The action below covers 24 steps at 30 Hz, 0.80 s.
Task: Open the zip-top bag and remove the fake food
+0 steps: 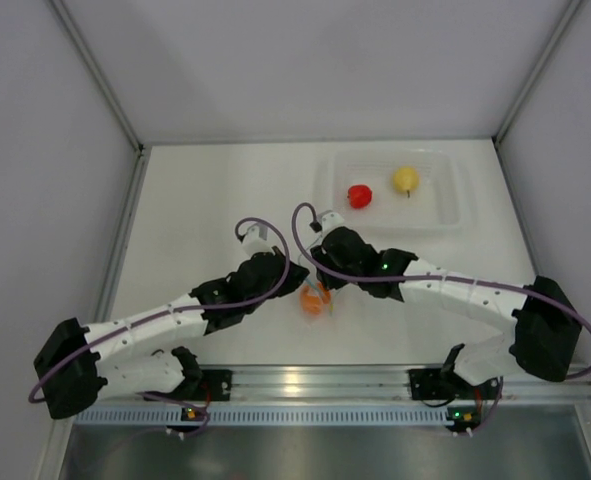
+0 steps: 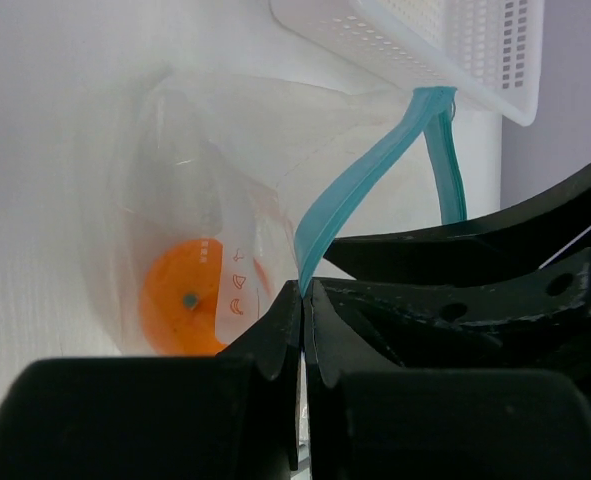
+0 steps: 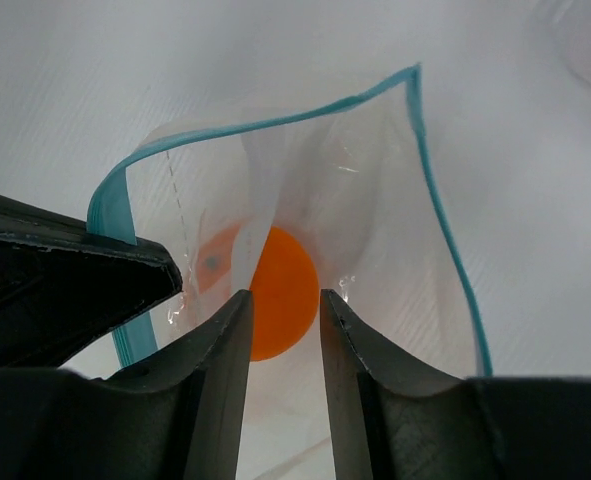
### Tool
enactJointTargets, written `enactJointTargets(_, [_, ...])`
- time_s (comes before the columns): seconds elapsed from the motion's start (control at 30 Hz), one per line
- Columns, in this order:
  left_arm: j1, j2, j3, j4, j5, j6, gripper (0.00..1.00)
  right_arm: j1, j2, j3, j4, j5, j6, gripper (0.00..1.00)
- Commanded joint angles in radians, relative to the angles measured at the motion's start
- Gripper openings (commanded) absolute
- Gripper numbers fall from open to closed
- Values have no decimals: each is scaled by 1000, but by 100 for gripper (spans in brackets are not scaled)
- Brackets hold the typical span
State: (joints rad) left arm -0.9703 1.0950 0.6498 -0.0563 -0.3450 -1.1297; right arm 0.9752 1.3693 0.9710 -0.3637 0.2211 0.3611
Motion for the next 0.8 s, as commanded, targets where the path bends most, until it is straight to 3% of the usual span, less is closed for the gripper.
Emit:
enactJointTargets(0.0, [5,-47,-1,44,1,-4,0,28,23,0,48,-20,28,35])
enactJointTargets(0.37, [5,-127,1,44,32,24,0,26,28,-124,180,-51,91,41])
enactJointTargets(0.47, [4,-121,8,44,58,36,0,28,50,-138,250,-116,90,47])
enactJointTargets(0.6, [4,-101,19,46,89,45,0,26,8,-225,447,-282,110,50])
enactJointTargets(0.77, [4,-107,-12,46,77,42,0,31,-13,-287,577,-397,101,54])
